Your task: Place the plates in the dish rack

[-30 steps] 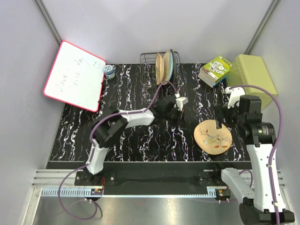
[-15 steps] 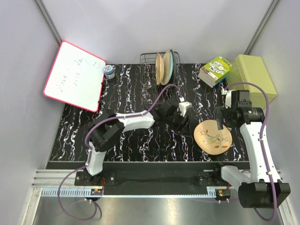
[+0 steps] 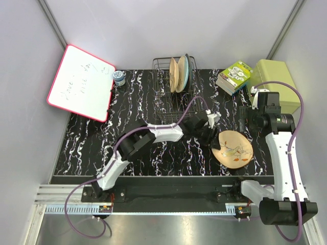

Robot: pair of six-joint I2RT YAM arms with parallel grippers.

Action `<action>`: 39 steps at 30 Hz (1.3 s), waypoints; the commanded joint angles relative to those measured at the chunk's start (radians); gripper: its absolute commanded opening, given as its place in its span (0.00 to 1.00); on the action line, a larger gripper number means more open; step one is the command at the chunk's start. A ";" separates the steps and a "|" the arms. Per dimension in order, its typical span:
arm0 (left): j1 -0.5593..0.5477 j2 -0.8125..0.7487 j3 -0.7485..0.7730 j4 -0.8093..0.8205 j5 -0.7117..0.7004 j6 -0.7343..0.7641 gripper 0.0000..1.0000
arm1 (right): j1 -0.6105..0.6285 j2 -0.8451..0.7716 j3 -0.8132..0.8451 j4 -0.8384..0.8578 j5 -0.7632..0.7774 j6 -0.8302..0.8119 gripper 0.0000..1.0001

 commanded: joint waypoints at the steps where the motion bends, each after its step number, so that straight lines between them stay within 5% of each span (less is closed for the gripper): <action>1: -0.030 0.045 0.062 0.059 -0.033 -0.056 0.59 | -0.001 -0.032 0.008 0.000 0.001 0.041 0.98; 9: -0.074 0.078 0.068 0.065 -0.053 -0.113 0.31 | -0.001 -0.035 0.011 -0.004 -0.027 0.078 0.98; 15: -0.084 0.097 0.081 0.065 -0.056 -0.108 0.00 | -0.001 -0.036 0.011 -0.011 -0.033 0.087 0.98; 24: 0.036 -0.104 -0.125 0.074 0.013 0.001 0.00 | -0.001 -0.044 -0.008 0.014 -0.152 0.028 0.98; 39: 0.192 -0.446 -0.311 -0.128 0.071 0.341 0.00 | -0.001 0.086 -0.105 0.120 -0.743 -0.278 0.98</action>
